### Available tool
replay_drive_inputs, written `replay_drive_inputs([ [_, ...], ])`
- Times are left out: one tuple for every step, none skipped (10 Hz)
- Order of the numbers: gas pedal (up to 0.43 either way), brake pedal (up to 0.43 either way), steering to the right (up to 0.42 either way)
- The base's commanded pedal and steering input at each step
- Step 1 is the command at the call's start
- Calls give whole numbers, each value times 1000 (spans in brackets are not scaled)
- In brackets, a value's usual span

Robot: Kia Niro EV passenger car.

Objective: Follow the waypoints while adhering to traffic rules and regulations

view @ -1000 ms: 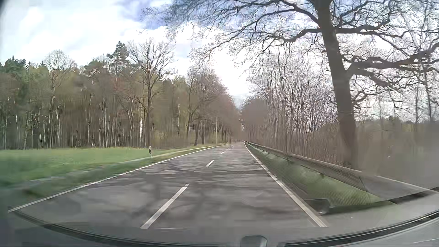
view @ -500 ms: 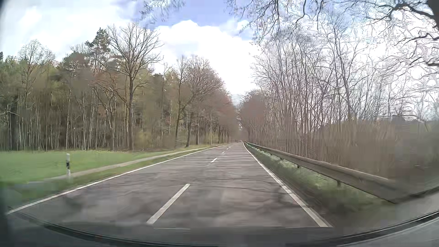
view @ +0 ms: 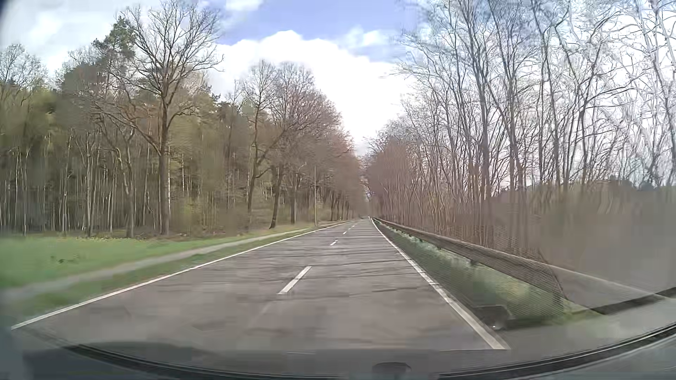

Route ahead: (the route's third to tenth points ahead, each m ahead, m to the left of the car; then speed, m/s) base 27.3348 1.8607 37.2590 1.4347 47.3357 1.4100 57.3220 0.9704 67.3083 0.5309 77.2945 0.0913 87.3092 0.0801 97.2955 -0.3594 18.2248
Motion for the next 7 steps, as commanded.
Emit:
replay_drive_inputs([
  [59, 0, 3],
  [59, 0, 3],
  [67, 0, 3],
  [67, 0, 3],
  [67, 0, 3],
  [79, 0, 3],
  [79, 0, 3],
])
